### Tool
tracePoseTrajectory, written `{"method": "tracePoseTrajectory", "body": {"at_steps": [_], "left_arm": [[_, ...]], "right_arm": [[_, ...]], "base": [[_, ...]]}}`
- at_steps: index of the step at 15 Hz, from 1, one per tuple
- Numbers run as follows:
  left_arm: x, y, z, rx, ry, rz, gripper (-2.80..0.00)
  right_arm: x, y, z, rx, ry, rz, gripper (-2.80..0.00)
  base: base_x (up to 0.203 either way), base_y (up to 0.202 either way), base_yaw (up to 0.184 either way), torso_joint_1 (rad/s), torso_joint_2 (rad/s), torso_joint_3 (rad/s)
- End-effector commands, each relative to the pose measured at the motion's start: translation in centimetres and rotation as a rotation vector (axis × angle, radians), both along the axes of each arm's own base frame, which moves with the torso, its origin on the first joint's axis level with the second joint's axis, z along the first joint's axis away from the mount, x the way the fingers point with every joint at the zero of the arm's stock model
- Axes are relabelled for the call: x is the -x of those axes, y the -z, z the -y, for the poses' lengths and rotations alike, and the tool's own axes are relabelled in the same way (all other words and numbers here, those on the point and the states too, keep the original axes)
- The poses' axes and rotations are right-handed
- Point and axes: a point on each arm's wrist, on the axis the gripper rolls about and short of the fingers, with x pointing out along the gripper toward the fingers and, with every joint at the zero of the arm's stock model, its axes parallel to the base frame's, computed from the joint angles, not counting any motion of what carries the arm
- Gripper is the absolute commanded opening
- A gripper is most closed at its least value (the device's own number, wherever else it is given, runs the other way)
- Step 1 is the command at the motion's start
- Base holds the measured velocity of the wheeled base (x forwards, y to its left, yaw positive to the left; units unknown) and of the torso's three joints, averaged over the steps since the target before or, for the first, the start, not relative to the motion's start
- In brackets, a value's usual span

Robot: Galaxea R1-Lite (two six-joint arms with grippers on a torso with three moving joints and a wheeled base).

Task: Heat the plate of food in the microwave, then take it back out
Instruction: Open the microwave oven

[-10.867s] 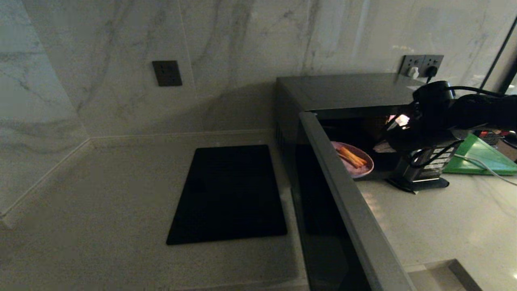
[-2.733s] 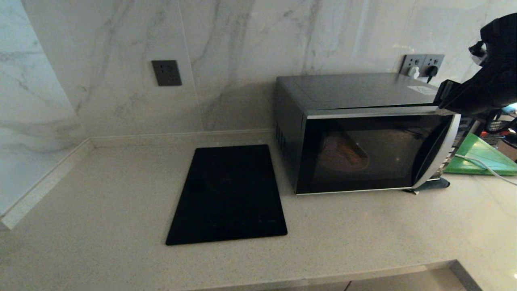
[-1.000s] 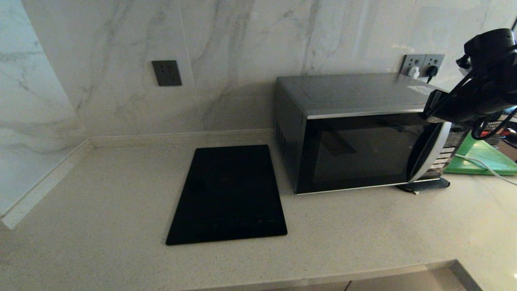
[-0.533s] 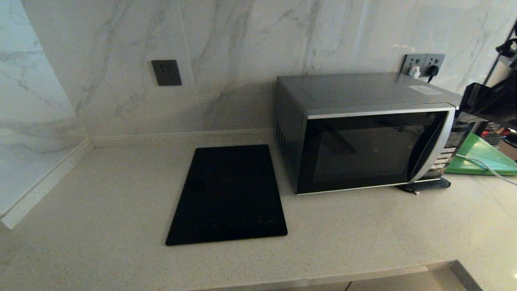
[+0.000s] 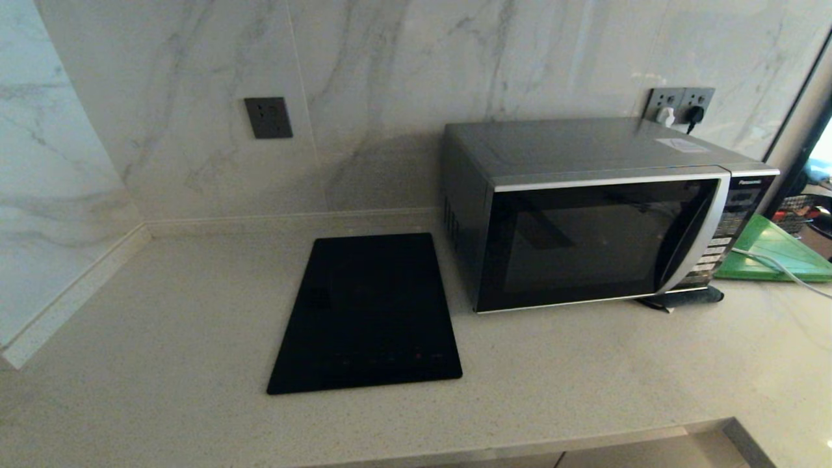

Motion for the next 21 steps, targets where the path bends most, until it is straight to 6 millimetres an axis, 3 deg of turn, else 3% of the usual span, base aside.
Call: {"method": "tracePoseTrajectory", "body": {"at_steps": [1,3,6,9,12,16,21], "left_arm": [[0.0,0.0,0.0,0.001,-0.001,-0.001,-2.80],[0.0,0.0,0.0,0.001,-0.001,-0.001,-2.80],[0.0,0.0,0.0,0.001,-0.001,-0.001,-2.80],[0.0,0.0,0.0,0.001,-0.001,-0.001,-2.80],[0.0,0.0,0.0,0.001,-0.001,-0.001,-2.80],[0.0,0.0,0.0,0.001,-0.001,-0.001,-2.80],[0.0,0.0,0.0,0.001,-0.001,-0.001,-2.80]], "right_arm": [[1.6,-0.2,-0.4,-0.045,0.077,0.007,-2.80],[-0.2,0.1,0.3,-0.087,0.113,0.011,-2.80],[-5.1,1.0,2.5,-0.216,0.160,0.061,-2.80],[-10.3,3.3,6.8,-0.387,0.172,0.114,-2.80],[-14.7,7.1,12.7,-0.550,0.123,0.234,-2.80],[-17.2,11.4,18.9,-0.668,-0.056,0.403,-2.80],[-18.0,15.6,20.0,-0.639,-0.333,0.399,-2.80]], "base": [[0.000,0.000,0.000,0.000,0.00,0.000],[0.000,0.000,0.000,0.000,0.00,0.000],[0.000,0.000,0.000,0.000,0.00,0.000],[0.000,0.000,0.000,0.000,0.00,0.000],[0.000,0.000,0.000,0.000,0.00,0.000],[0.000,0.000,0.000,0.000,0.00,0.000],[0.000,0.000,0.000,0.000,0.00,0.000]]}}
